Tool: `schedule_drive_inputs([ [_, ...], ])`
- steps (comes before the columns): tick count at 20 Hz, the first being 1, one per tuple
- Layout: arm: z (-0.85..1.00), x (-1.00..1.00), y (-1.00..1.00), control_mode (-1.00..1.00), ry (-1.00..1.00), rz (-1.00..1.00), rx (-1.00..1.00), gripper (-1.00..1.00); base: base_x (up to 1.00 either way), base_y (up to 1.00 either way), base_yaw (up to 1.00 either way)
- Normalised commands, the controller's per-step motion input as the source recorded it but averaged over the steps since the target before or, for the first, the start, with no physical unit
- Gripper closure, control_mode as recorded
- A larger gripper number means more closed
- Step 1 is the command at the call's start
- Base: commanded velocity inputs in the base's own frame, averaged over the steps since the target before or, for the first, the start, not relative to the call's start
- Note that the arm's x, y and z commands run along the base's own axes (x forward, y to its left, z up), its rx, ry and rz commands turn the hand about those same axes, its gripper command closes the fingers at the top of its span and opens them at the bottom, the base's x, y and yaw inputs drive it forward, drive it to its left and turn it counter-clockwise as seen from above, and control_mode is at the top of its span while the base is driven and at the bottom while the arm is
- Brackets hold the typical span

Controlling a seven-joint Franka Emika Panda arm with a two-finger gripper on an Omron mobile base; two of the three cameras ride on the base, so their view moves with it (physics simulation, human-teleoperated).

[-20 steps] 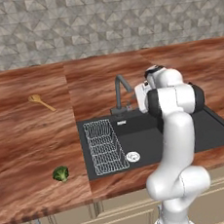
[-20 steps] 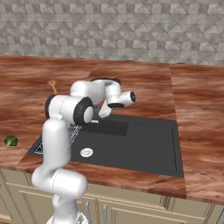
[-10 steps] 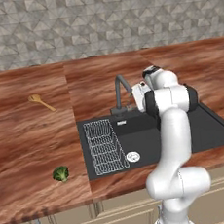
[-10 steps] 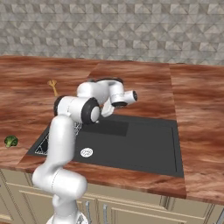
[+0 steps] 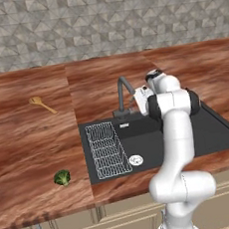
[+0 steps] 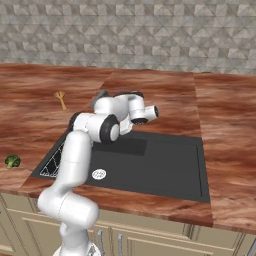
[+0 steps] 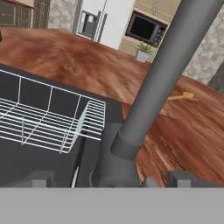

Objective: Turn on the sink faucet. Then move the broccoli from the counter to the sink. Turn off the sink. Move the vegetable from the sink to the pot next to the stove. Finally move the pot to the front right burner.

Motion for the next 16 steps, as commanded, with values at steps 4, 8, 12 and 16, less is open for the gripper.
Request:
schedule_drive_inputs([
  [4, -0.11, 0.24, 0.09, -1.00, 0.00, 0.00, 0.00, -1.00, 0.00, 0.00, 0.00],
  [8, -0.09, 0.21, 0.12, -1.00, 0.00, 0.00, 0.00, -1.00, 0.00, 0.00, 0.00],
  [12, -0.07, 0.11, 0.19, -1.00, 0.01, 0.00, 0.00, -1.00, 0.00, 0.00, 0.00],
  [16, -0.04, 0.13, 0.19, -1.00, 0.02, 0.00, 0.01, -1.00, 0.00, 0.00, 0.00],
])
